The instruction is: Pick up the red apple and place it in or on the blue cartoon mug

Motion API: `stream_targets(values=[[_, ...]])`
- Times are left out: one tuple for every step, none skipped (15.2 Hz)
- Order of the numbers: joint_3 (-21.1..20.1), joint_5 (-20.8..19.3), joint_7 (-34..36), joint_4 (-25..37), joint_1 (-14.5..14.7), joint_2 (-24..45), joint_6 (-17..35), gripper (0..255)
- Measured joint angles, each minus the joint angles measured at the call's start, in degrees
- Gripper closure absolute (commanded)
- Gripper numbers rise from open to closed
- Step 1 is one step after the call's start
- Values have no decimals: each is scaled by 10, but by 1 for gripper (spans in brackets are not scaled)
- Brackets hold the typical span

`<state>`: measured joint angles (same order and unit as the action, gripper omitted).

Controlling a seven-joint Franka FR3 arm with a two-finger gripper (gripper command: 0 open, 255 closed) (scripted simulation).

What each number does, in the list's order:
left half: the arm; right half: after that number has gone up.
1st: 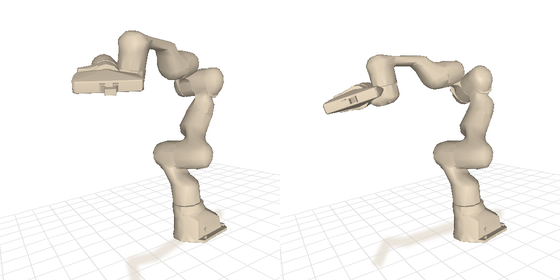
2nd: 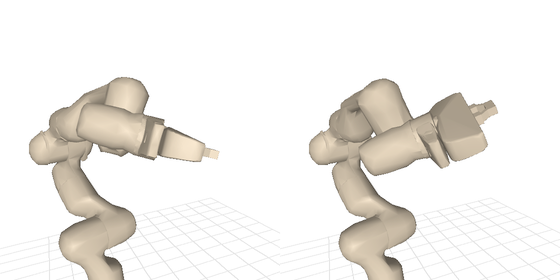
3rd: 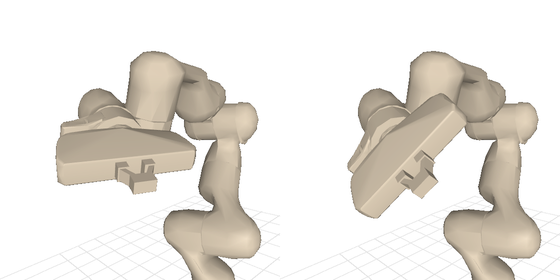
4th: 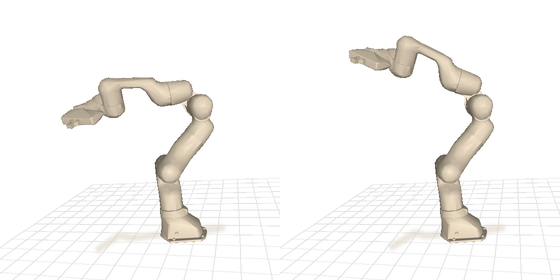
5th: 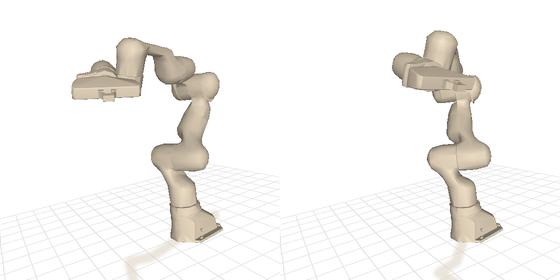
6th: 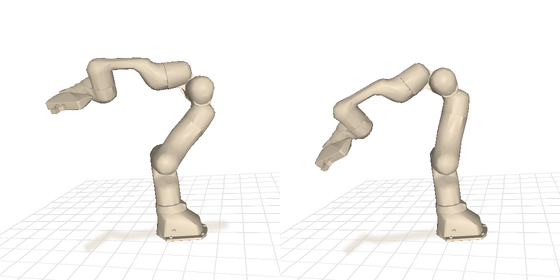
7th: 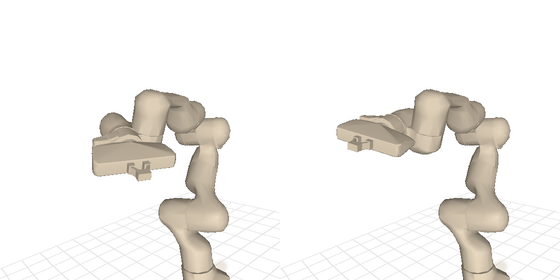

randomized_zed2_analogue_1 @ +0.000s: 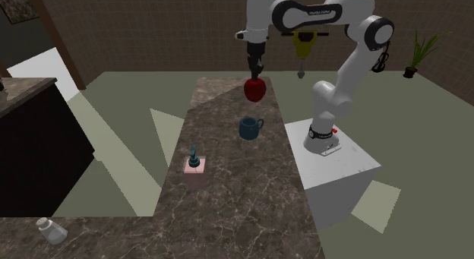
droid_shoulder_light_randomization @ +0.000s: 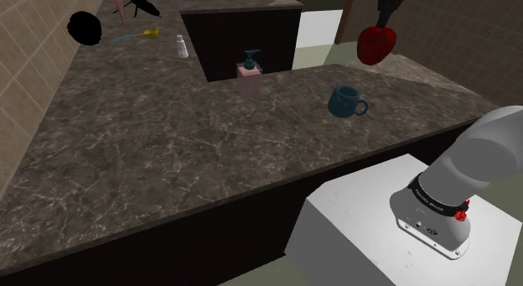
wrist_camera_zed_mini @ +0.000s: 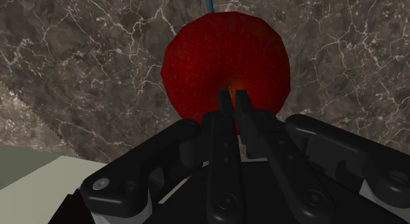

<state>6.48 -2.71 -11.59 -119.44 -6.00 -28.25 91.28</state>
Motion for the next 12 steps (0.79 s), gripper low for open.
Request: stream_targets(values=[[1, 0, -1, -7, 0, 0, 7, 255], [1, -1, 0, -16, 0, -2, 14, 255], [1, -1, -1, -25, -1, -3, 21, 255], [1, -1, -1, -33, -1, -4, 28, 255], [2, -2, 0, -41, -1, -5, 36, 255], [2, -2, -1, -48, -1, -6, 42, 255], [3, -2, -1, -59, -2, -8, 51, 255], [4, -3, -2, -67, -2, -8, 60, 255], [3, -3, -1, -76, -2, -9, 67, 255], [3, -3, 0, -86, -2, -12, 74, 255], [3, -3, 1, -94, -2, -12, 82, 255], [4, -3, 0, -100, -2, -10, 90, 255]])
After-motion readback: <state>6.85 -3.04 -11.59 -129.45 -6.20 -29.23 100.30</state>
